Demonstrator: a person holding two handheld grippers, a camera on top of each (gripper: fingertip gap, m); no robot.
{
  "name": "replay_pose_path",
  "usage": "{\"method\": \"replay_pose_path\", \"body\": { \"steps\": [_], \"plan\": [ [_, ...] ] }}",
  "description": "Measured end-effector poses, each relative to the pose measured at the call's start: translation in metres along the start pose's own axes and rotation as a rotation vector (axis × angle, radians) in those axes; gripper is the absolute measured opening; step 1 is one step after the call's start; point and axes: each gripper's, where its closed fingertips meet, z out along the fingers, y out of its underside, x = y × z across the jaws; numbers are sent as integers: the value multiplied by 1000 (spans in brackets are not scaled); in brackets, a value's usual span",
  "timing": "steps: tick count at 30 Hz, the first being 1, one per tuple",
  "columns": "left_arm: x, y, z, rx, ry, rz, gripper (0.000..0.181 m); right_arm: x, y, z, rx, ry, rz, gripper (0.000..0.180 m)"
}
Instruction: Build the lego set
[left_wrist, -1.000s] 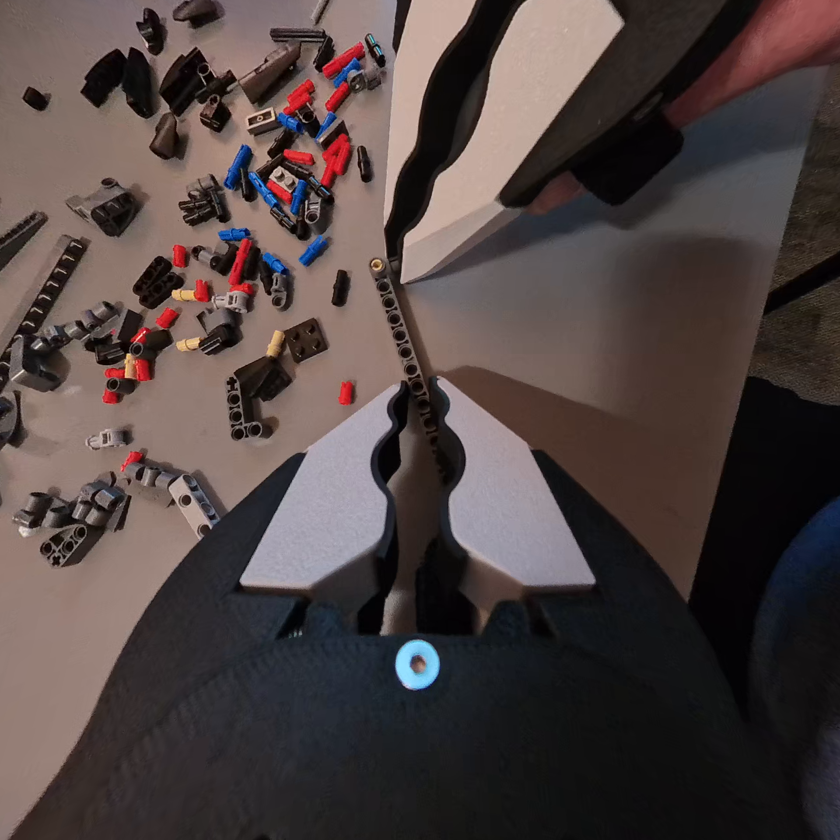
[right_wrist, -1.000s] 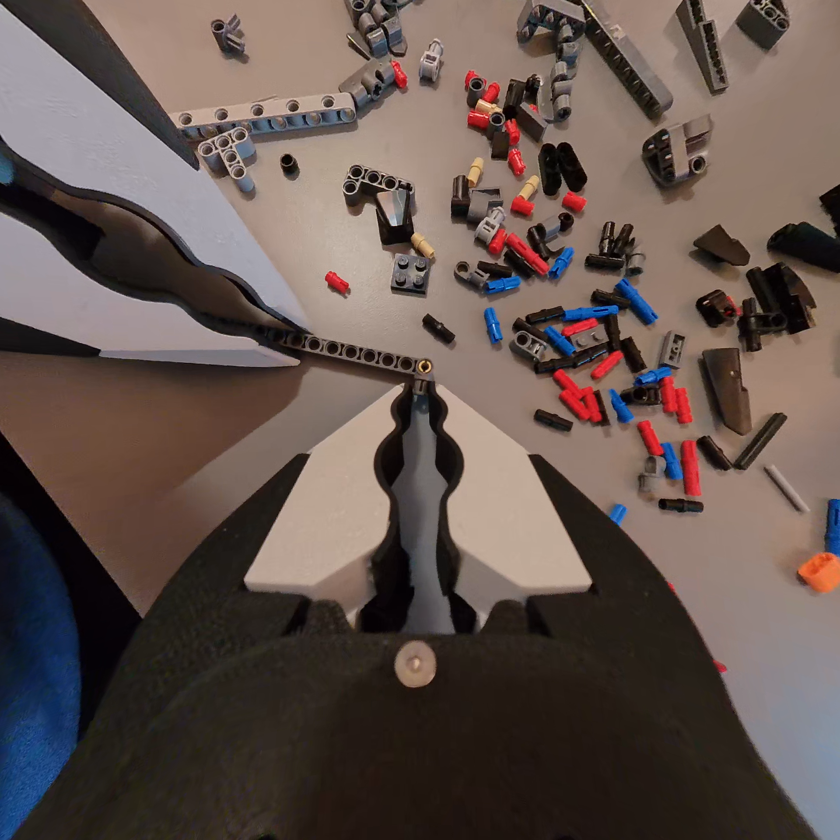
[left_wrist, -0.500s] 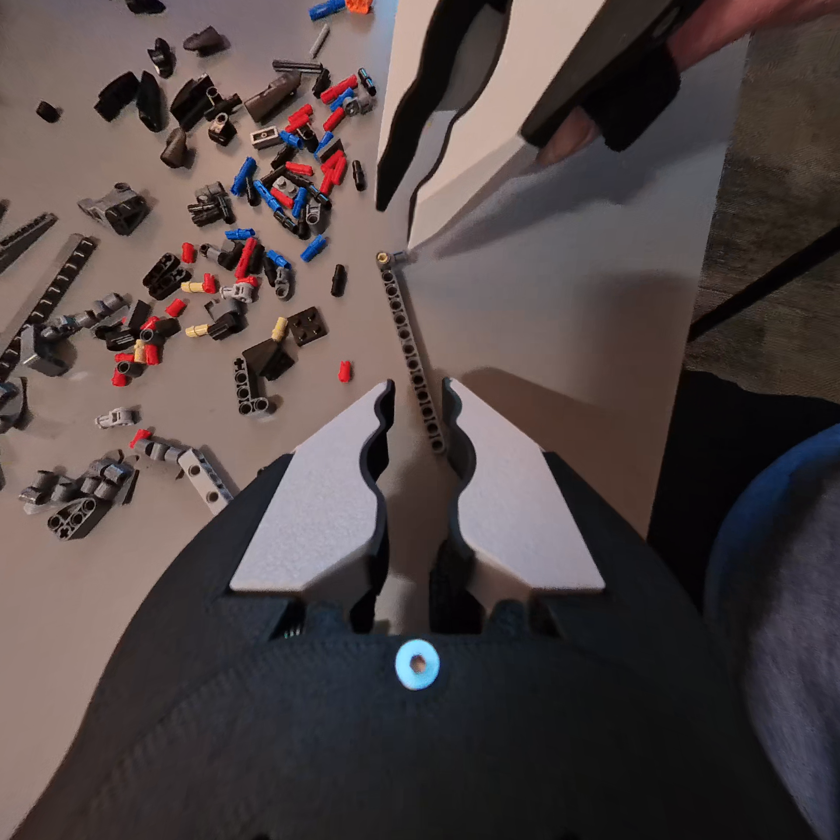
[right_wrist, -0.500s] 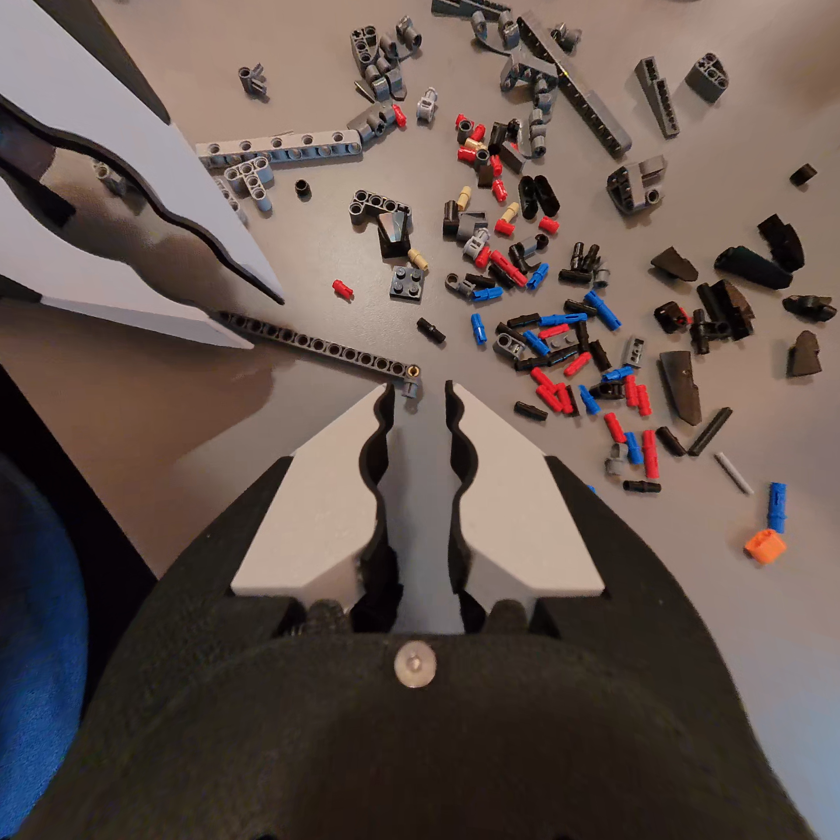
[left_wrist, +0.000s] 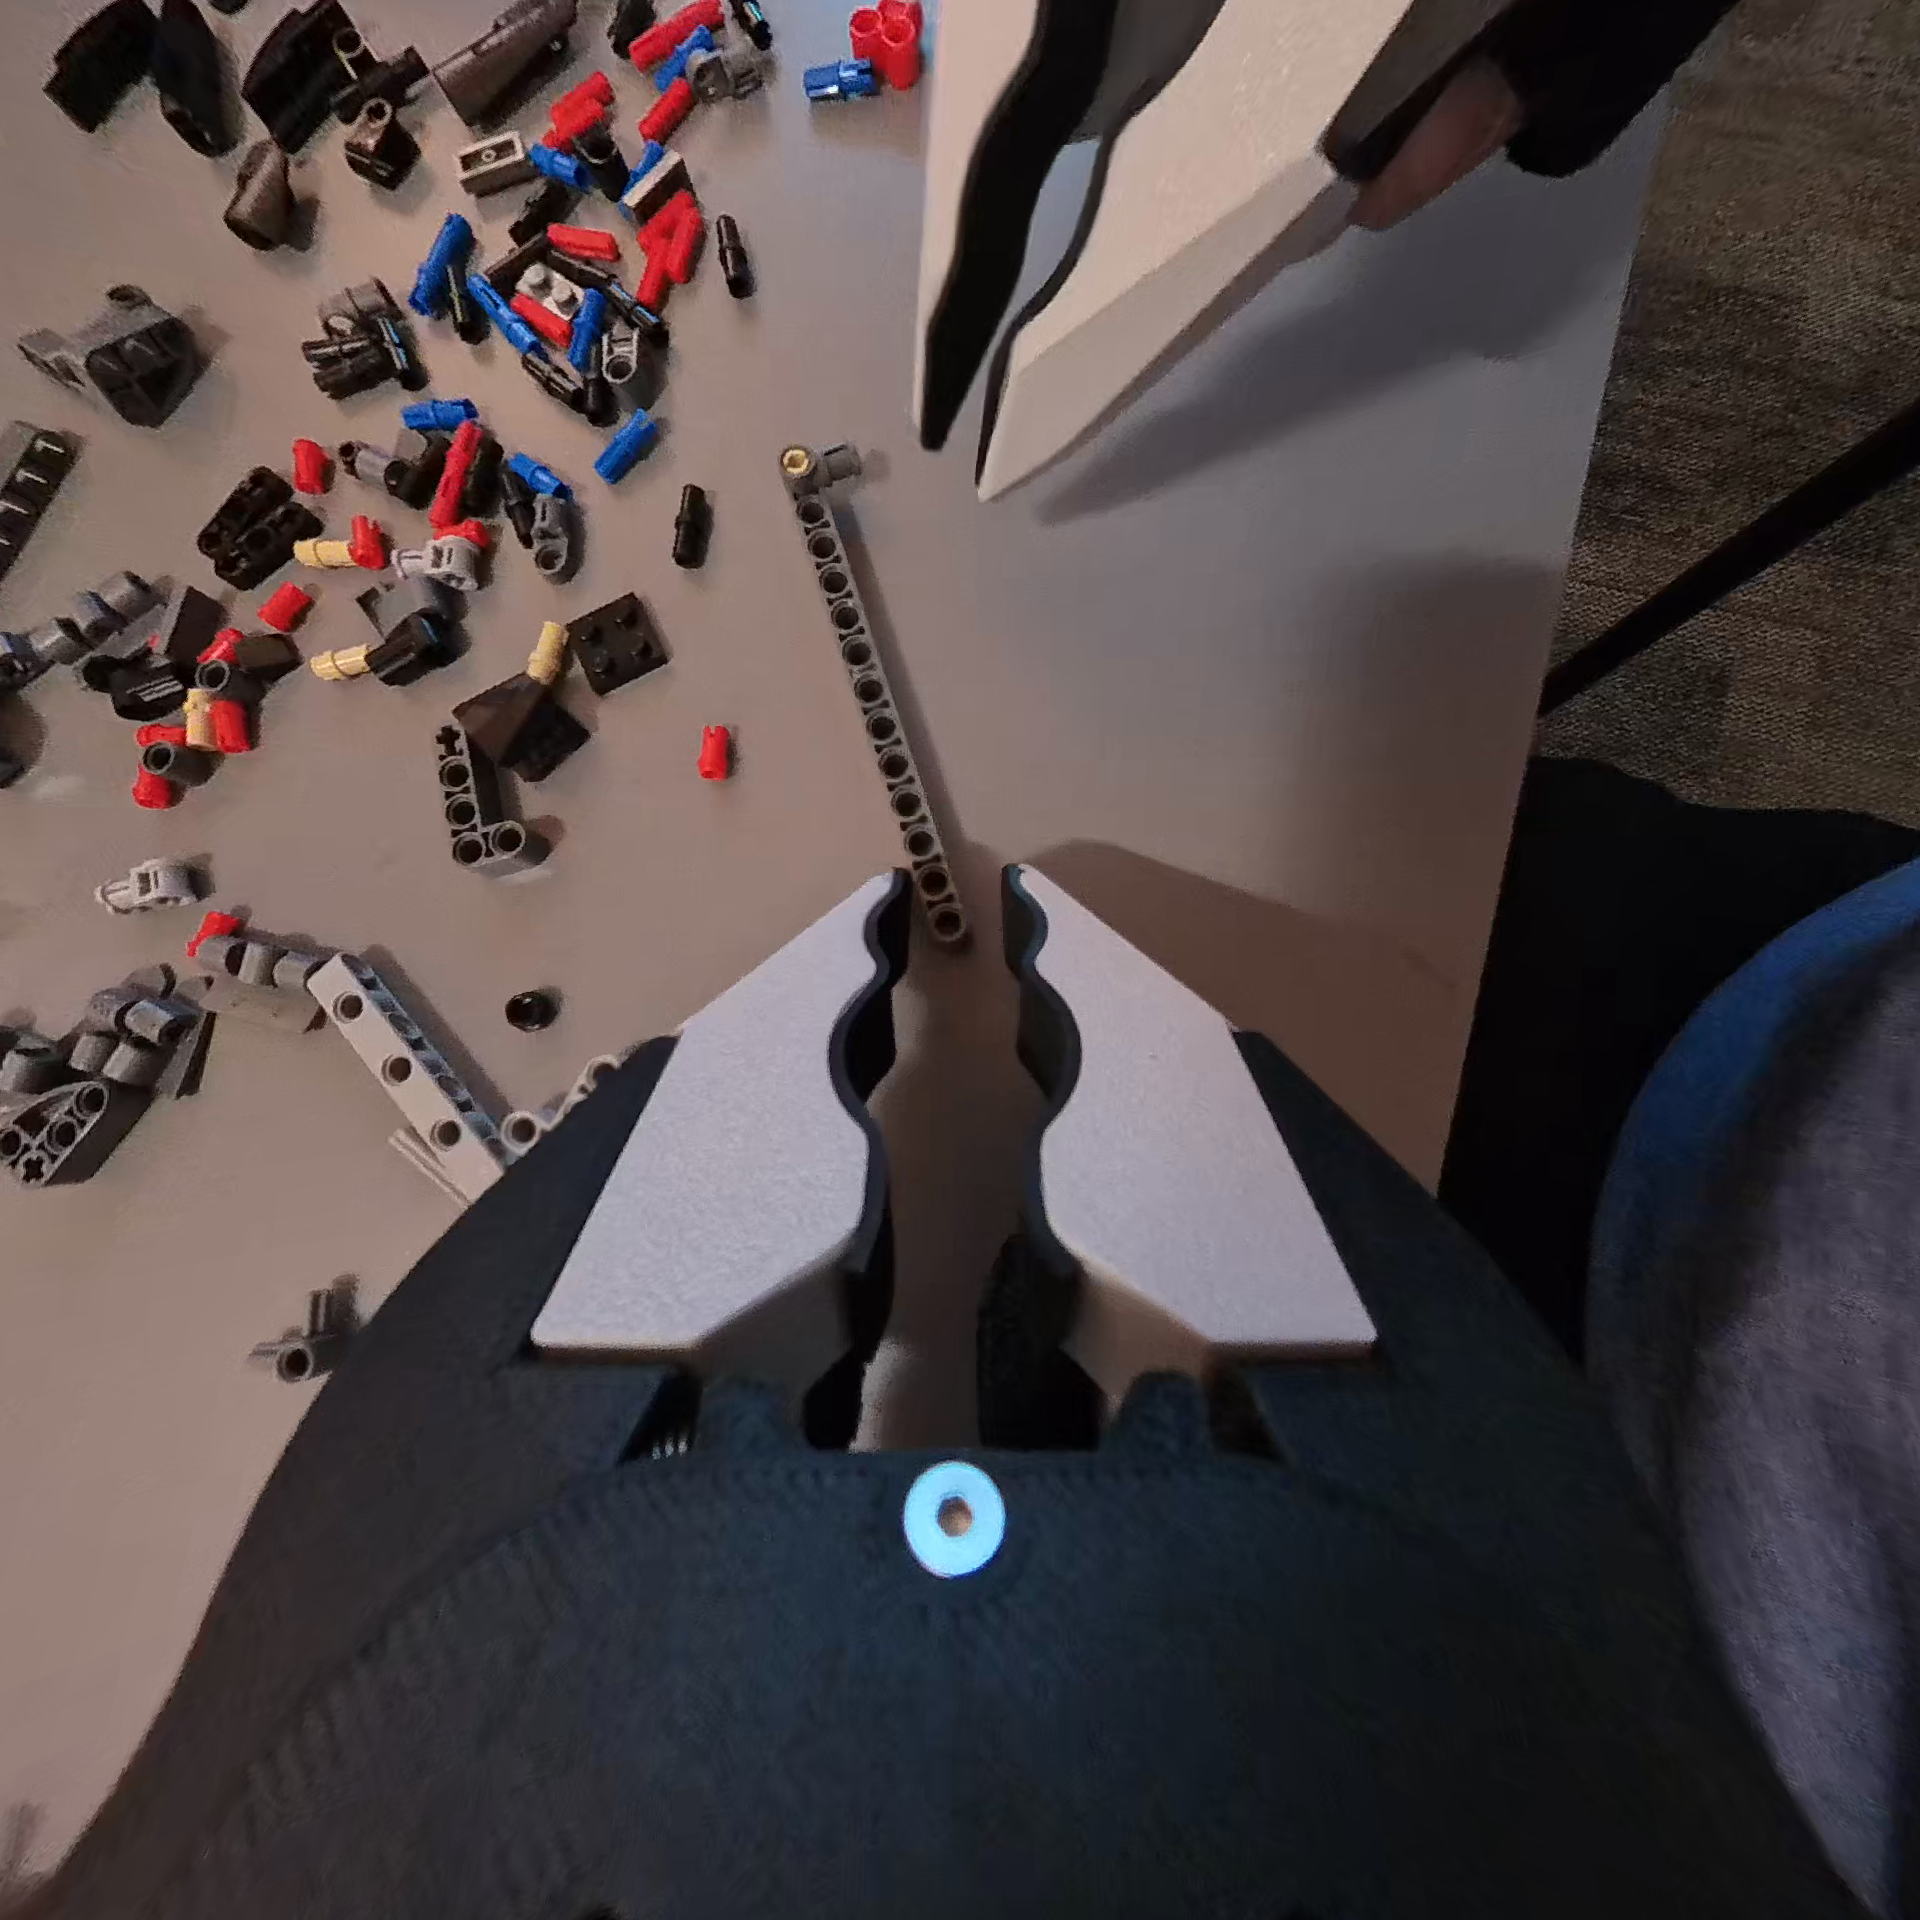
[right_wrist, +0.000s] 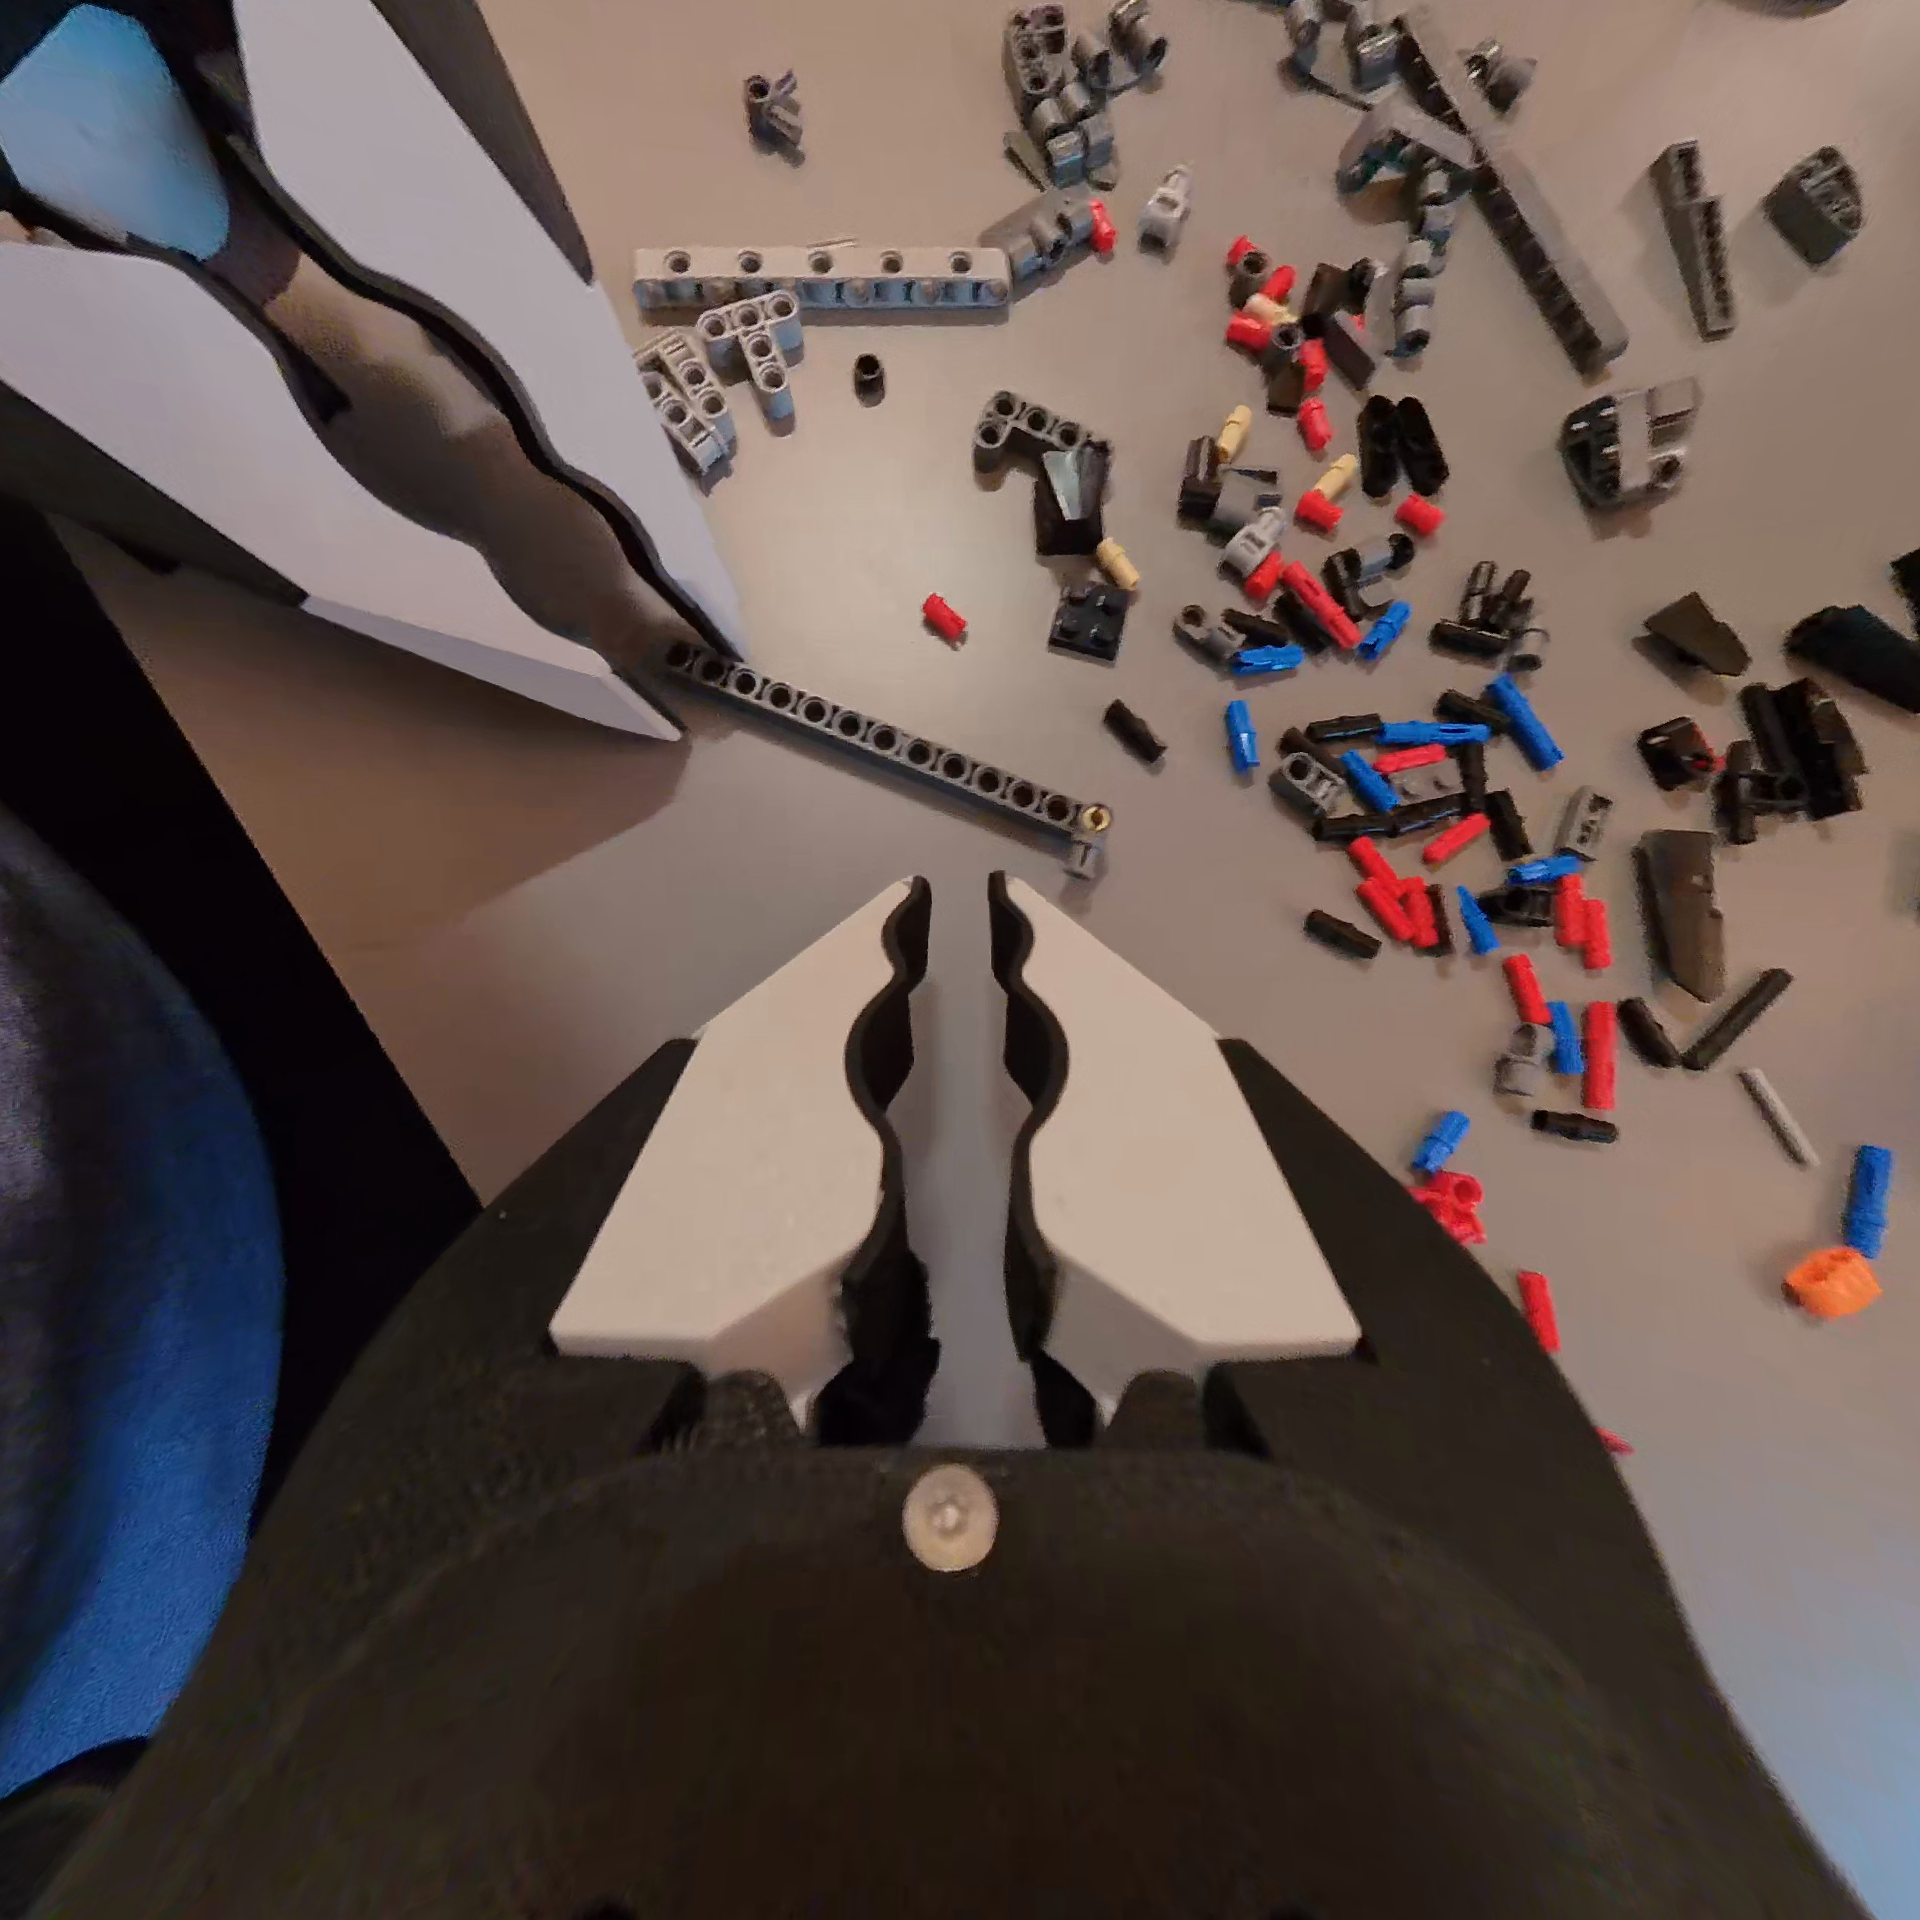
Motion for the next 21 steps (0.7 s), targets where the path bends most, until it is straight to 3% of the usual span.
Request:
{"method": "replay_pose_path", "body": {
  "steps": [1,13,21],
  "plan": [
    [1,0,1,-2,0,3,15,-2,2,2,-11,-9,-5,6],
    [7,-7,7,2,-2,21,10,-7,2,25,-36,-46,-11,0],
    [0,-4,-4,29,-19,13,18,-3,-2,10,0,-50,-28,5]
  ]
}}
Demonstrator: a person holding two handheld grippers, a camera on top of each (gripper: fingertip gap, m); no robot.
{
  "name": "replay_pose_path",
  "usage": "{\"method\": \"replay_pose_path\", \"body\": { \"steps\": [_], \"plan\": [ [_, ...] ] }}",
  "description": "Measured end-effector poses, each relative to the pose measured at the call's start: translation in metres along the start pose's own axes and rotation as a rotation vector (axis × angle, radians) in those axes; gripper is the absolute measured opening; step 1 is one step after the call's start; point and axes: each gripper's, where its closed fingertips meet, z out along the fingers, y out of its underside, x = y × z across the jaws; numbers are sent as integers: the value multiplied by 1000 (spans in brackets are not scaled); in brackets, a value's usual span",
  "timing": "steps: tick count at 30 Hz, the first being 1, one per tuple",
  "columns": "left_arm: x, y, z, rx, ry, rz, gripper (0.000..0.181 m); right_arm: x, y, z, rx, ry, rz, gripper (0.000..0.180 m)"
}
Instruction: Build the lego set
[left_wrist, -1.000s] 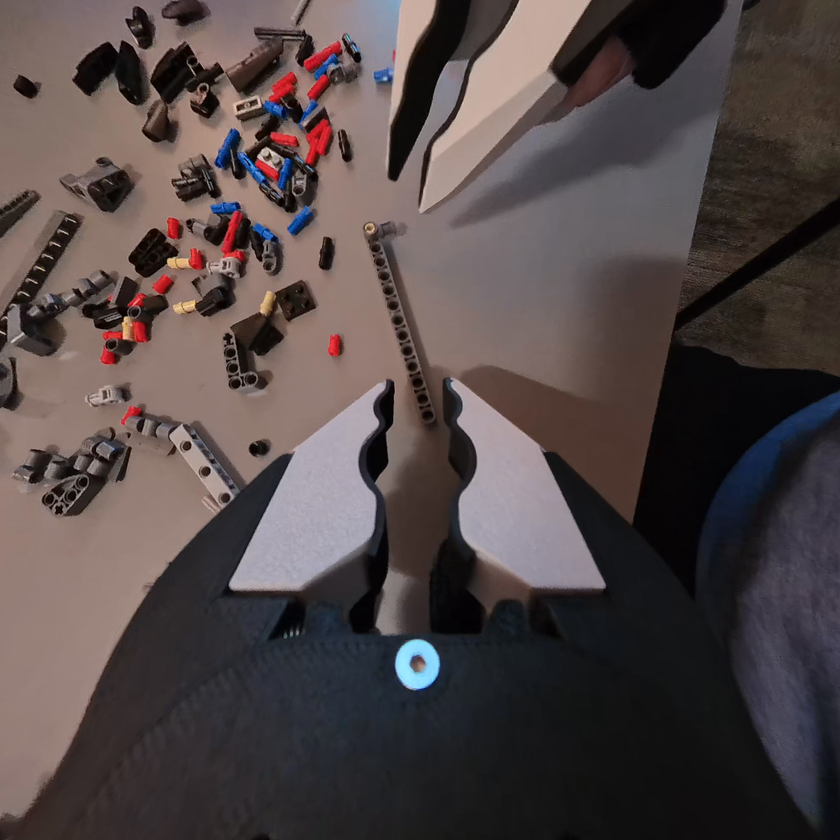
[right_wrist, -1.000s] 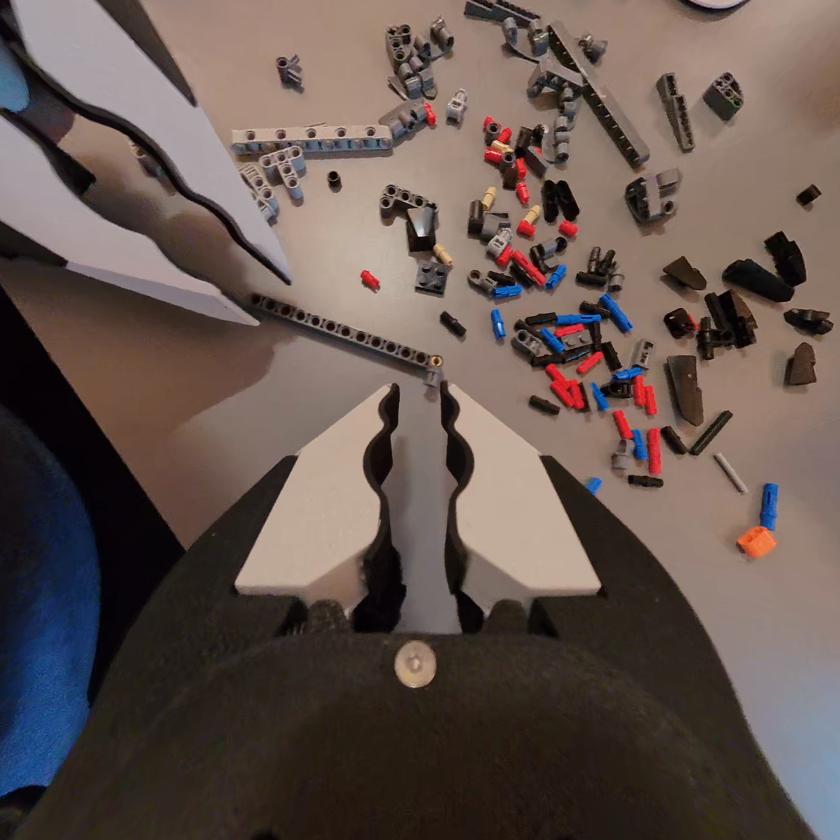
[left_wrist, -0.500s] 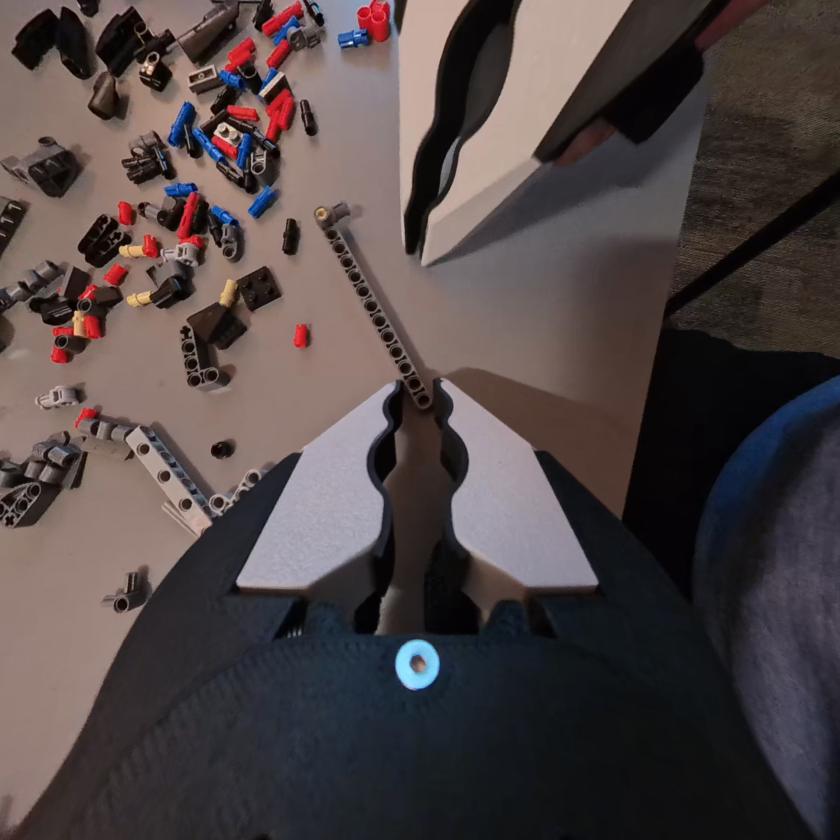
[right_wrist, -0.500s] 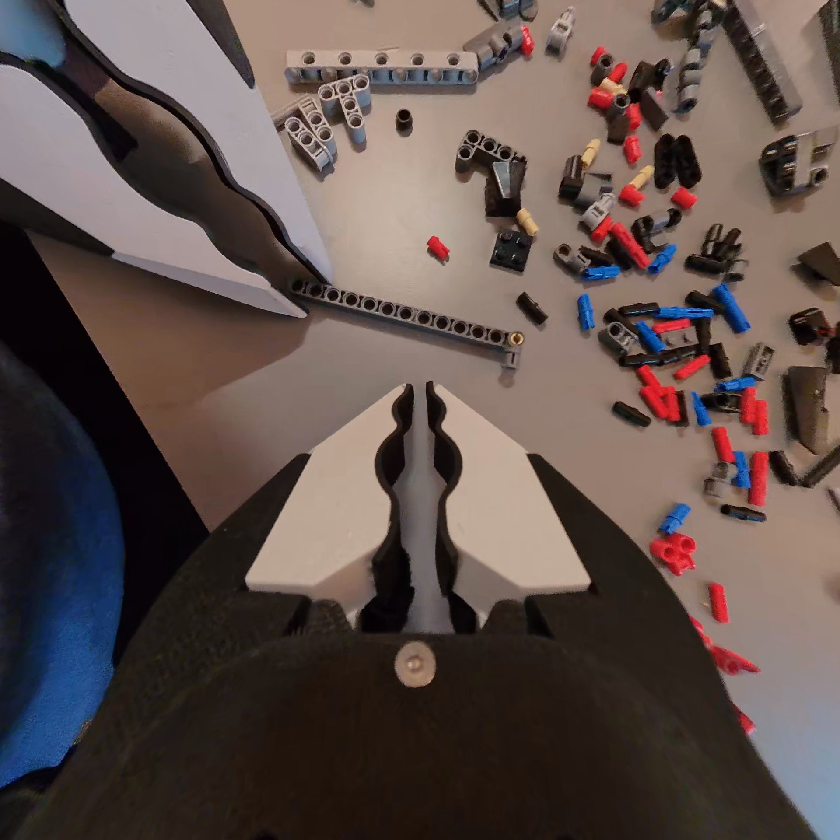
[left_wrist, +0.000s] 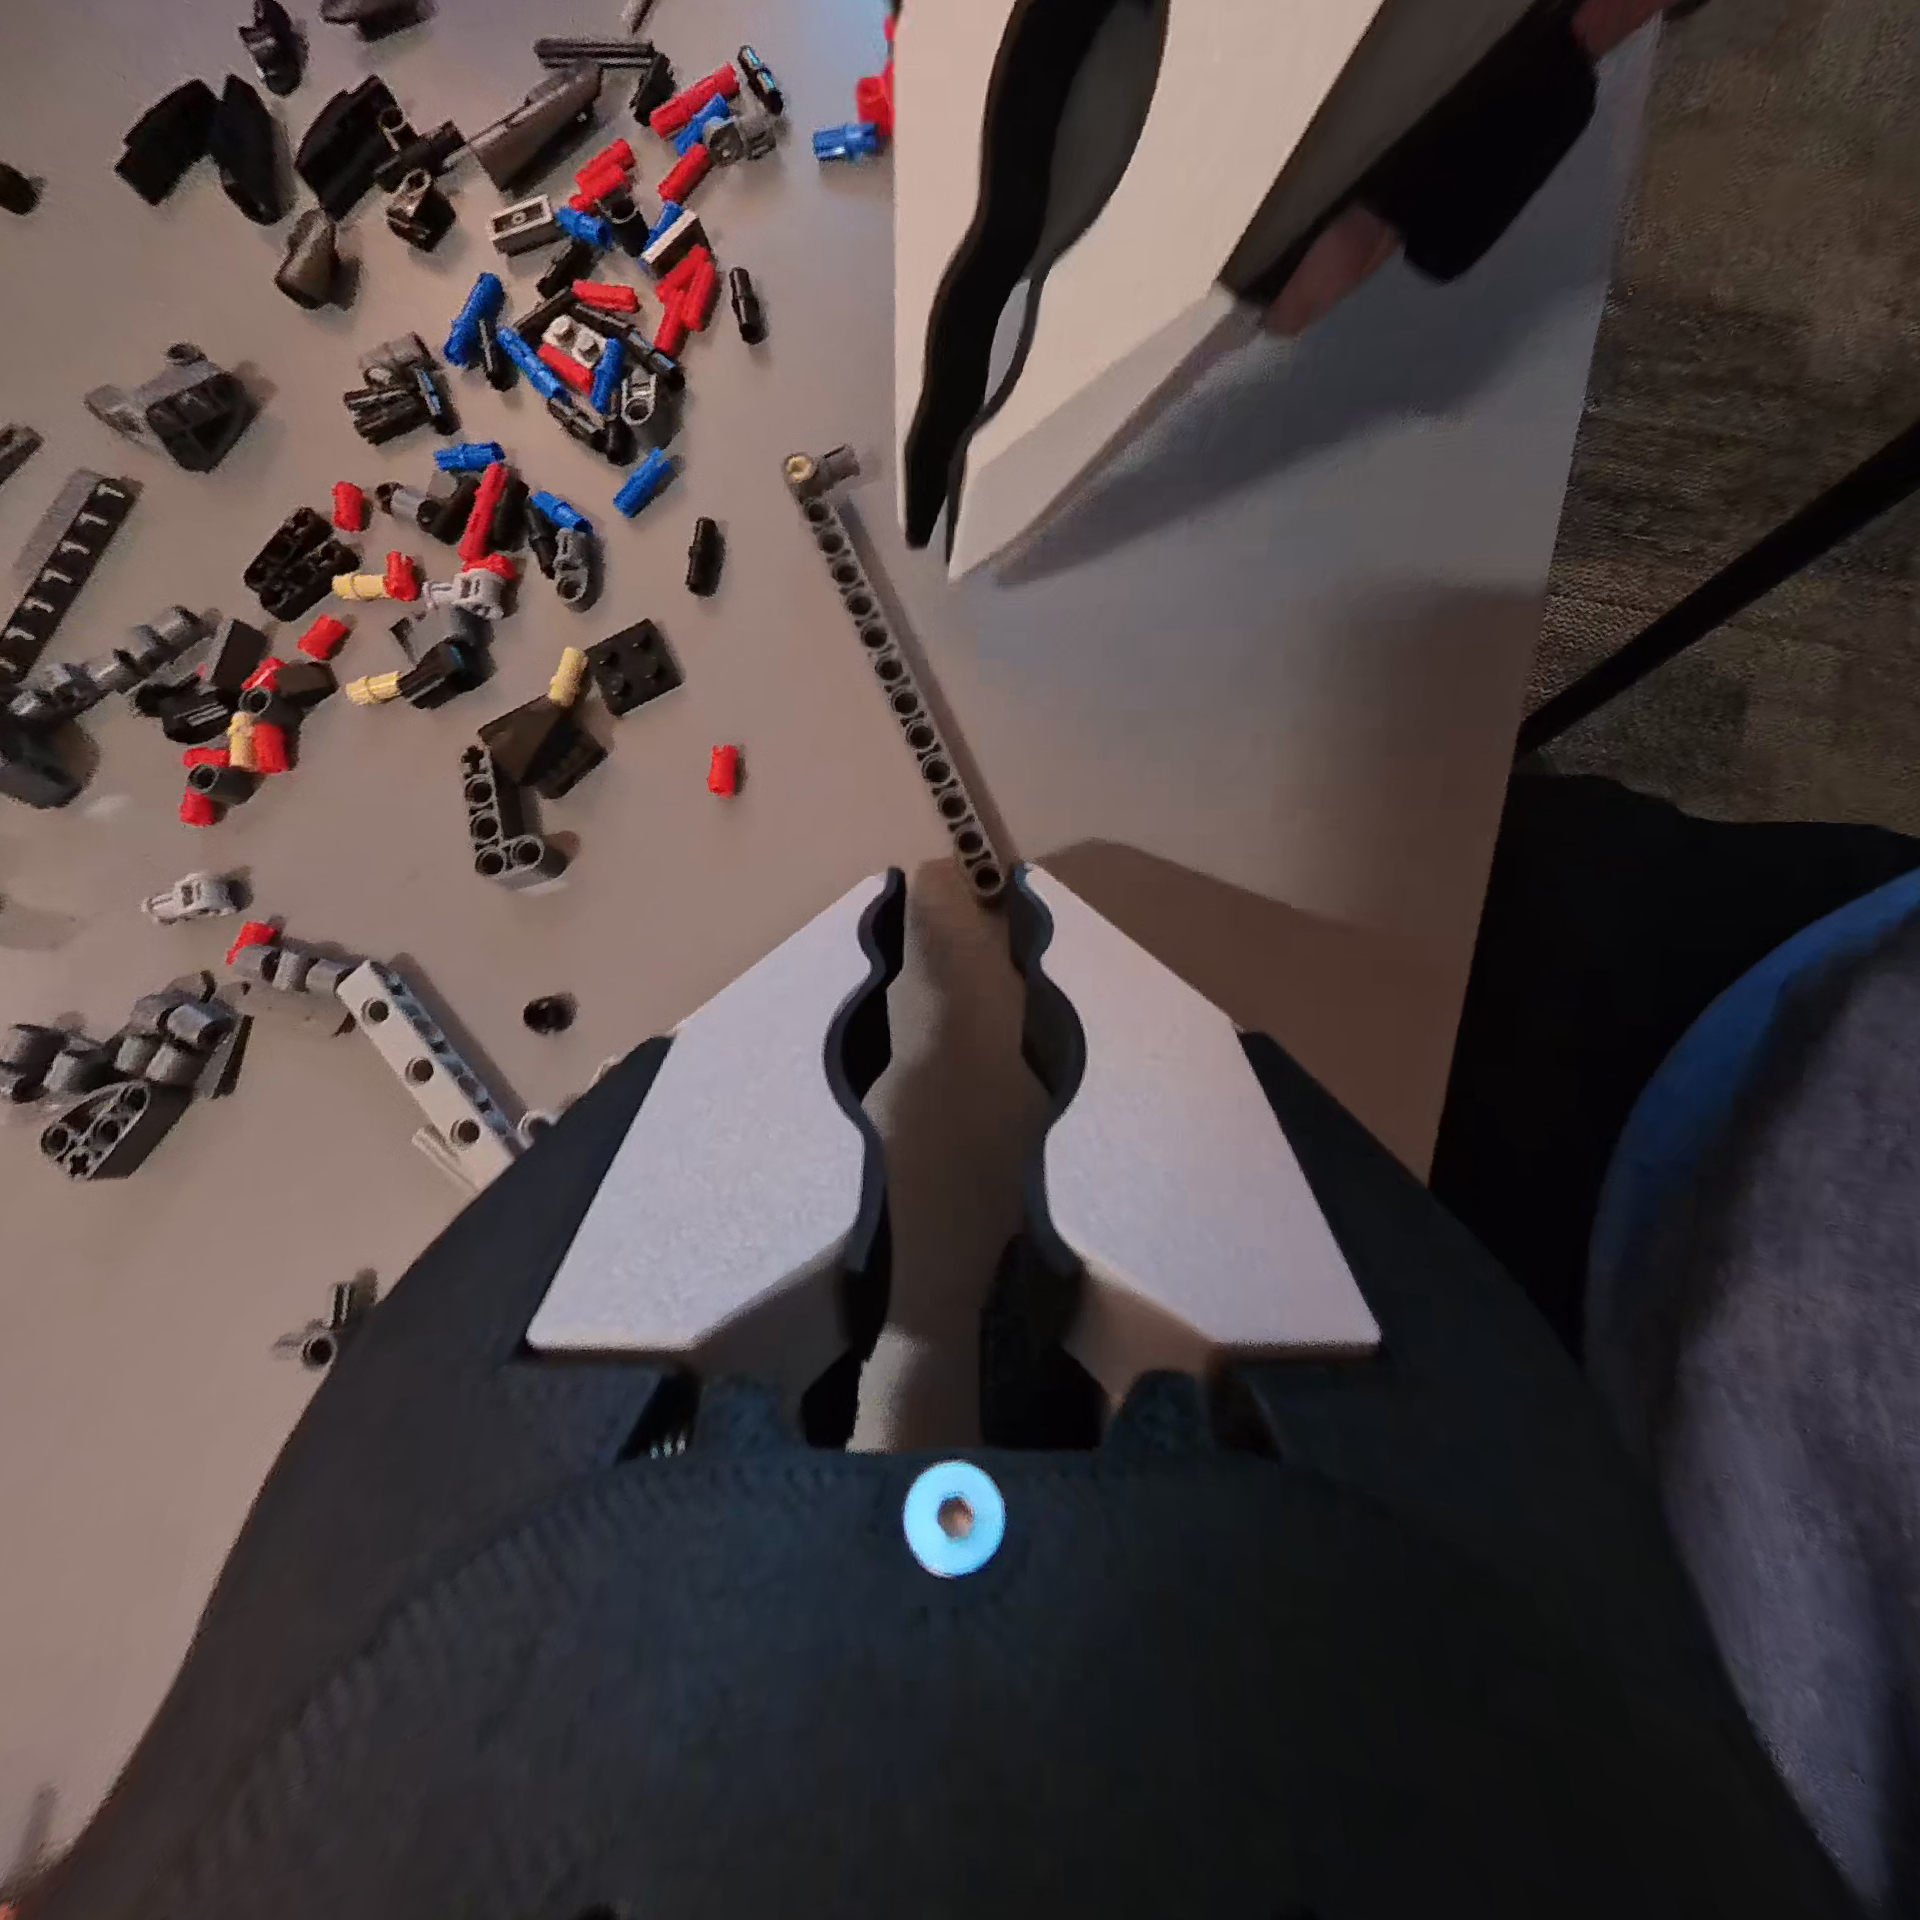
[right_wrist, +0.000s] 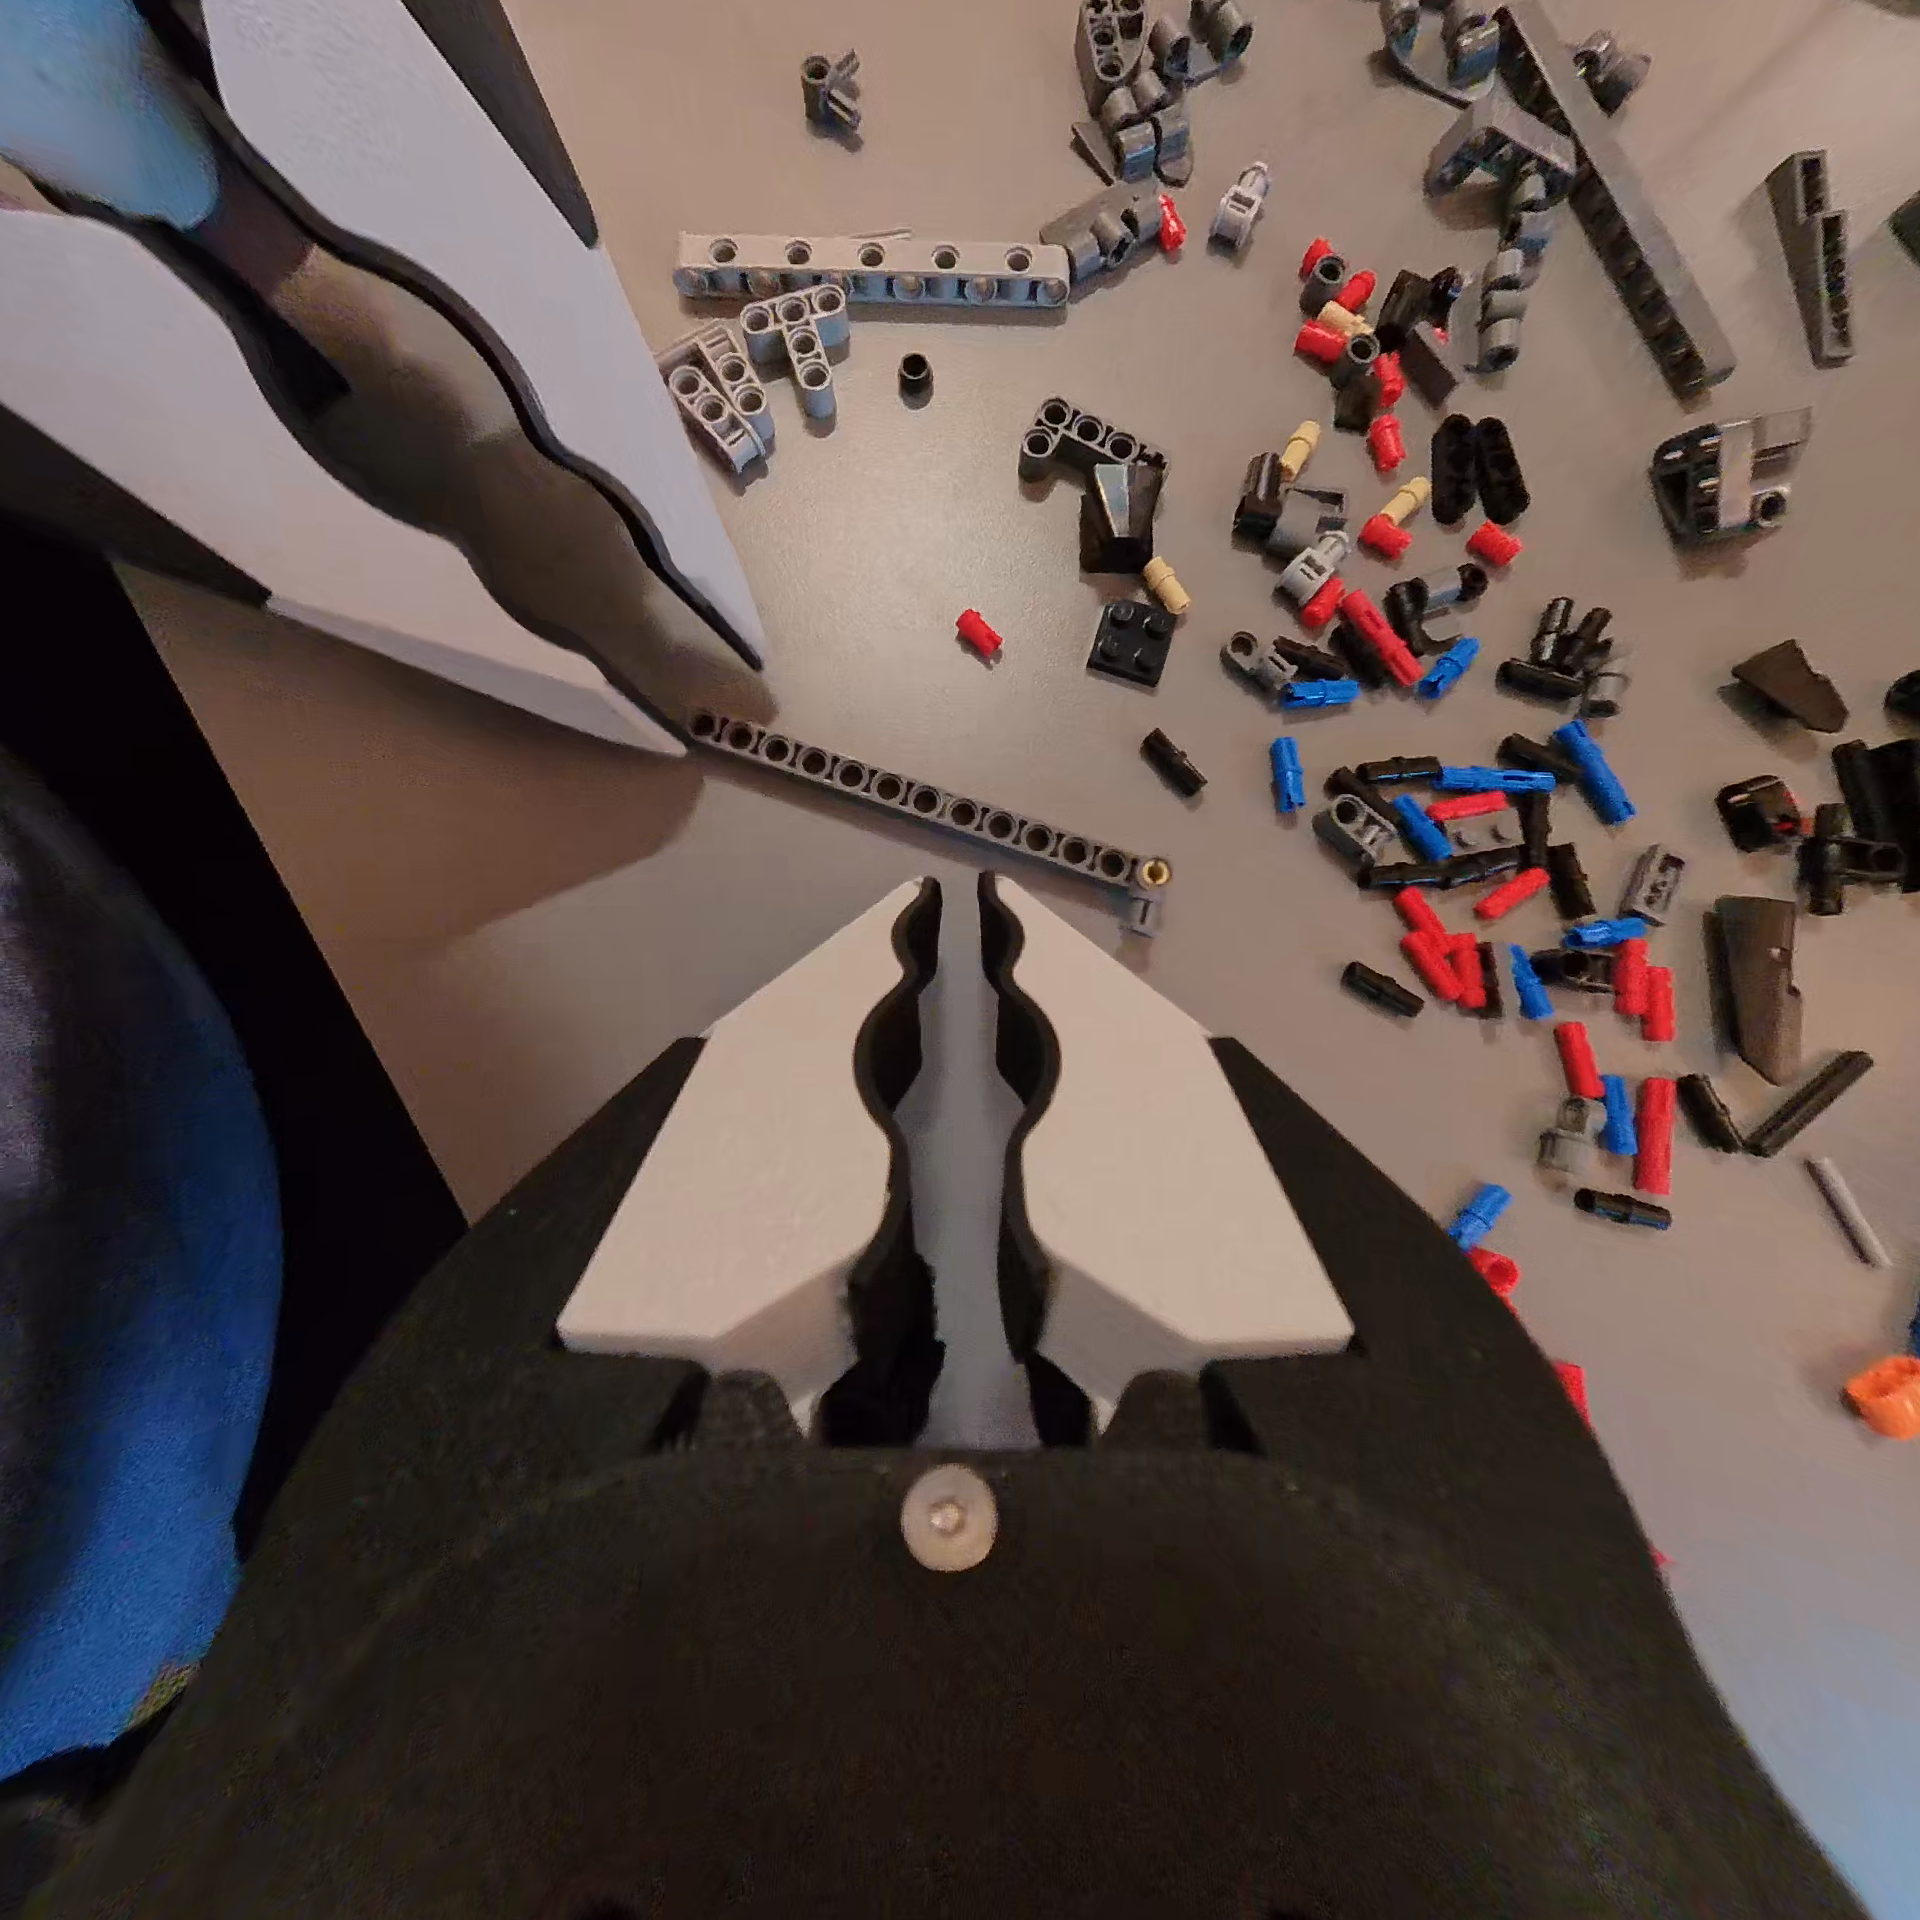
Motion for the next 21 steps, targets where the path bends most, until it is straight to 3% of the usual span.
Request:
{"method": "replay_pose_path", "body": {
  "steps": [7,14,21],
  "plan": [
    [-3,8,-24,31,-22,3,18,24,-5,-20,41,52,-6,6],
    [-3,17,-39,35,-50,27,17,79,-22,-48,120,179,51,10],
    [-1,19,-39,33,-49,45,16,131,-37,-43,84,241,50,12]
  ]
}}
